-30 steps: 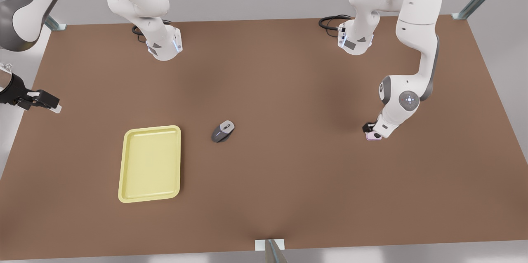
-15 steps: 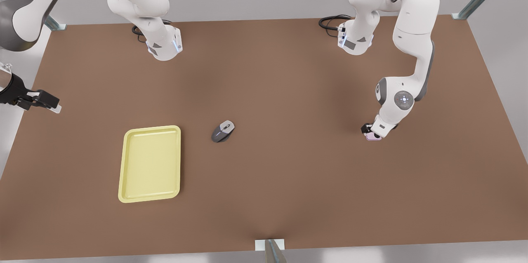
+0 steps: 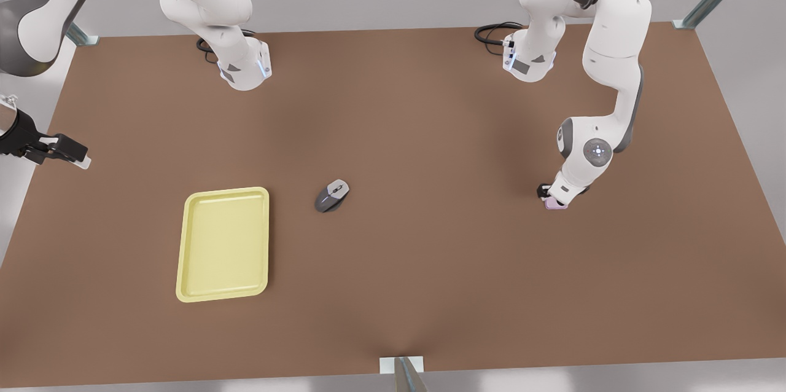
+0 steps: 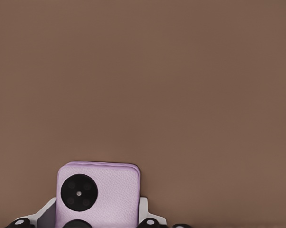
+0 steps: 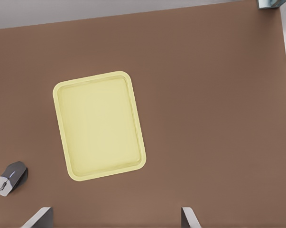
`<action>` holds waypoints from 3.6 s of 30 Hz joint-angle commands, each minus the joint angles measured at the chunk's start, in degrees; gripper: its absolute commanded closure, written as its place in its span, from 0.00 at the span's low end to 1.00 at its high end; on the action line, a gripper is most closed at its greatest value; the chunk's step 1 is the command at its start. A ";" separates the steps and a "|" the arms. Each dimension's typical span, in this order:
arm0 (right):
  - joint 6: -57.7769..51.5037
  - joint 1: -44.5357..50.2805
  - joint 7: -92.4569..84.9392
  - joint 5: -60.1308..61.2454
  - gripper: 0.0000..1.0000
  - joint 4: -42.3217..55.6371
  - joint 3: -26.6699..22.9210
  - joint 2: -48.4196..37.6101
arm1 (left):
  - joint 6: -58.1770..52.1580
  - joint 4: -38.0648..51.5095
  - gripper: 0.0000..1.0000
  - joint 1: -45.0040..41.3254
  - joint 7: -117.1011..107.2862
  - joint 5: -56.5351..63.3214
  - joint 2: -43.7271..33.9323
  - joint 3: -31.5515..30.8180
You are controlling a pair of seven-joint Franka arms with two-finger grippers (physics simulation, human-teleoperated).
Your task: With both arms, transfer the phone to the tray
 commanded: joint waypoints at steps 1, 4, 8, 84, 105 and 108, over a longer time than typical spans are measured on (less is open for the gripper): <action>0.17 0.00 -0.03 0.07 0.00 0.01 -0.02 -0.07 | -0.03 0.02 0.18 0.00 2.54 0.04 -0.10 -0.01; 0.08 0.00 -0.03 -0.02 0.00 0.01 -0.02 -0.07 | -0.12 0.10 0.18 0.00 2.54 0.04 -0.01 0.07; 0.17 0.00 -0.03 -0.02 0.00 0.01 -0.02 -0.07 | -2.57 1.07 0.20 0.00 3.85 0.04 -0.63 0.07; 19.06 36.56 66.15 8.33 0.00 9.15 6.92 29.82 | -71.66 54.95 0.00 6.59 2.63 5.05 -10.12 -11.97; 33.92 40.52 78.28 4.11 0.00 3.79 8.06 41.59 | -71.13 55.83 0.00 6.59 7.38 4.70 -7.31 -11.88; 37.26 40.52 80.04 5.16 0.00 3.88 8.15 44.05 | -71.13 55.83 0.00 6.59 7.38 4.70 -7.22 -11.88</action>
